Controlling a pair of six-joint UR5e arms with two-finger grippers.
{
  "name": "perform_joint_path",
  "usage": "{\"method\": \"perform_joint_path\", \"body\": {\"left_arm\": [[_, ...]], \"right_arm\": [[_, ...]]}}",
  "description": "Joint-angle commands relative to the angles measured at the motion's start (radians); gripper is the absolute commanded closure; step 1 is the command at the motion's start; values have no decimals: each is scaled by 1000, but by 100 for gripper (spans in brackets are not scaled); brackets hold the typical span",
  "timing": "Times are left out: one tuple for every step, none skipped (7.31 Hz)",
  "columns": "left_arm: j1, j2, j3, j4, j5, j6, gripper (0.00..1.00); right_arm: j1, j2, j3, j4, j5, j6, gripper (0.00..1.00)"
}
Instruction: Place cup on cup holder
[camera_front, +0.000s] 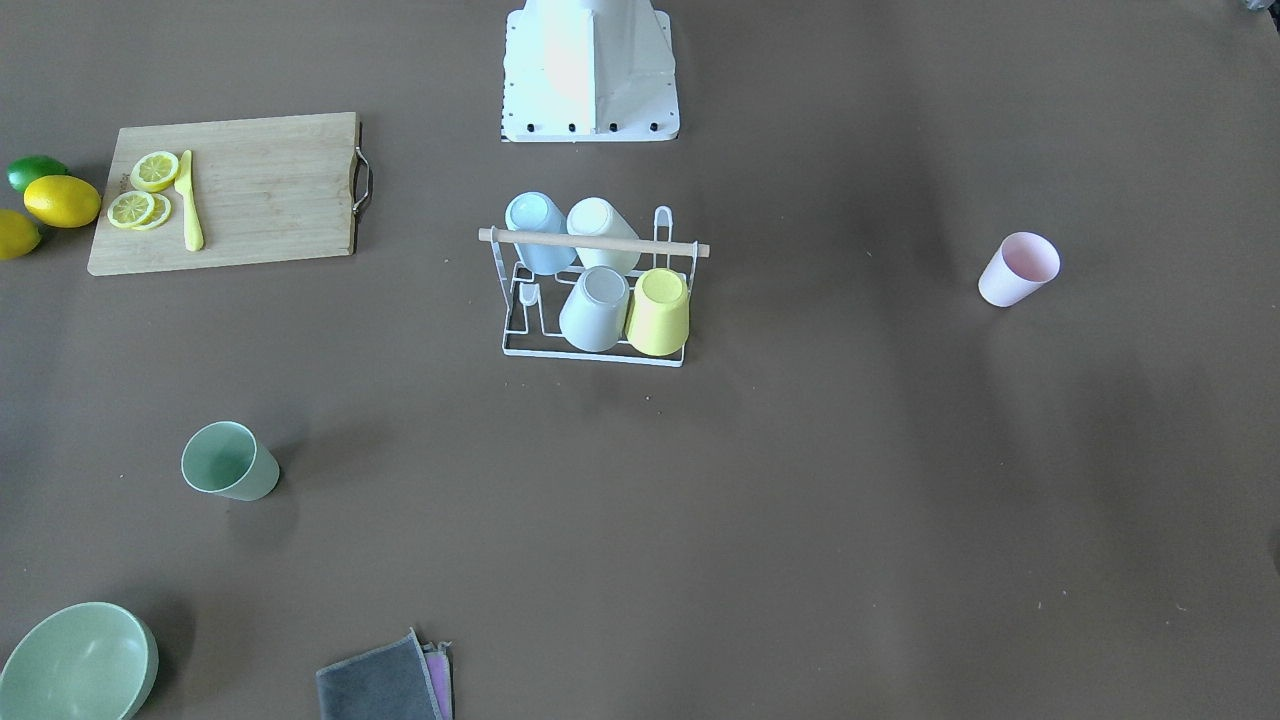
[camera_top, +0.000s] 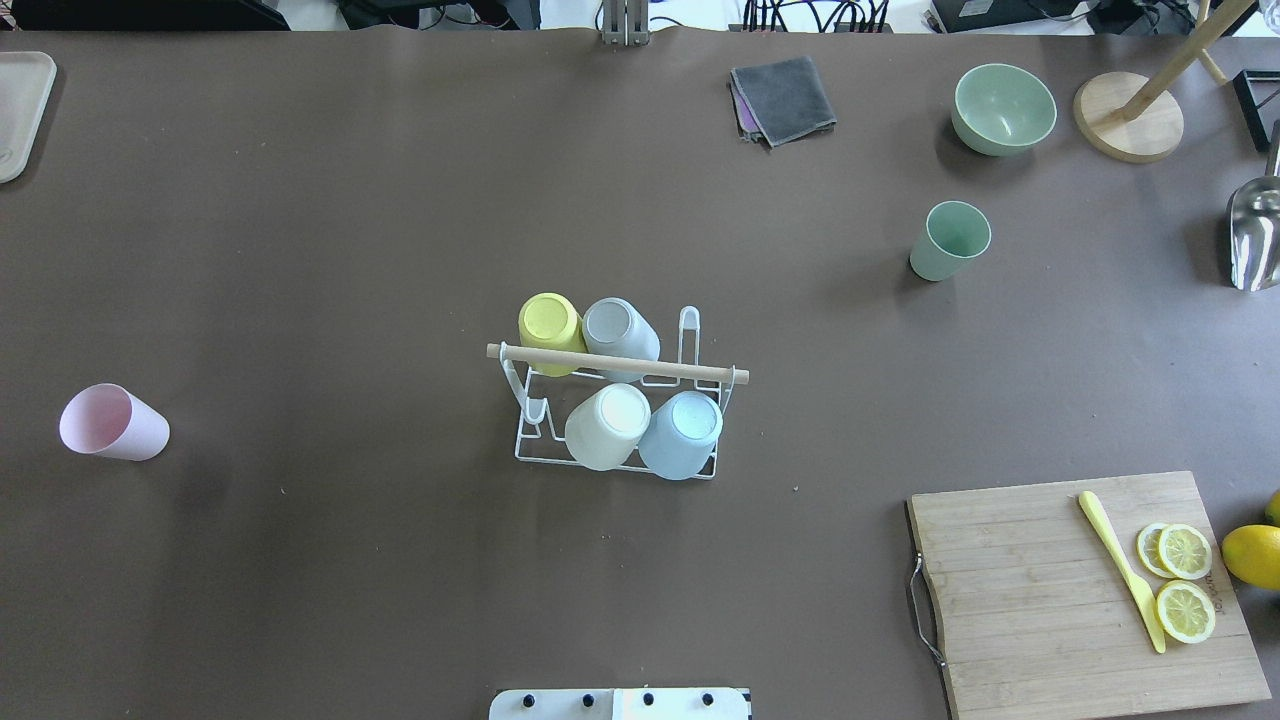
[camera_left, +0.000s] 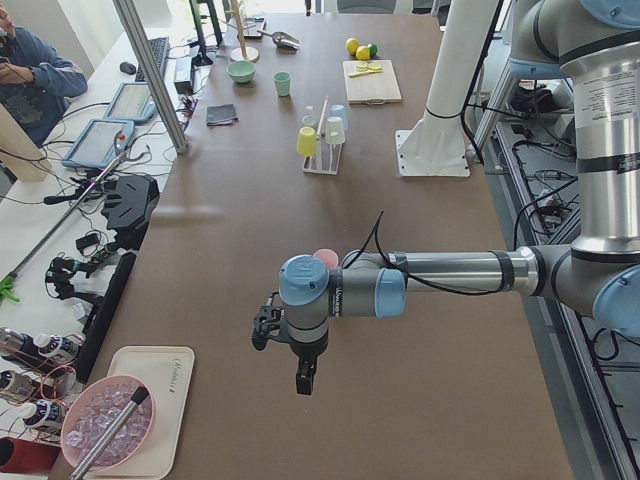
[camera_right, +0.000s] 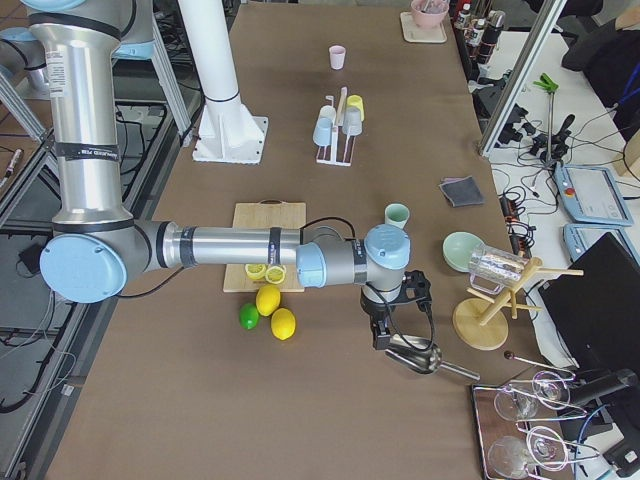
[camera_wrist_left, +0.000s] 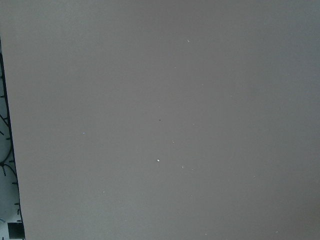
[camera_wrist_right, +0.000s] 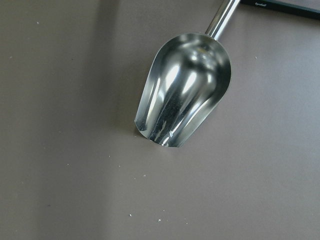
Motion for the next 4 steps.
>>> {"method": "perform_joint_path", "body": {"left_arm": [[0, 1, 1, 0, 0, 0, 1], [0, 0, 5, 0, 0, 0, 1], [0, 0, 5, 0, 0, 0, 1], [0, 0, 5, 0, 0, 0, 1]], "right_arm": [[1, -12, 7, 2, 11, -2, 0], [1, -14, 7, 2, 11, 0, 0], [1, -14, 9, 2, 11, 0, 0], [1, -14, 9, 2, 8, 0, 0]]}}
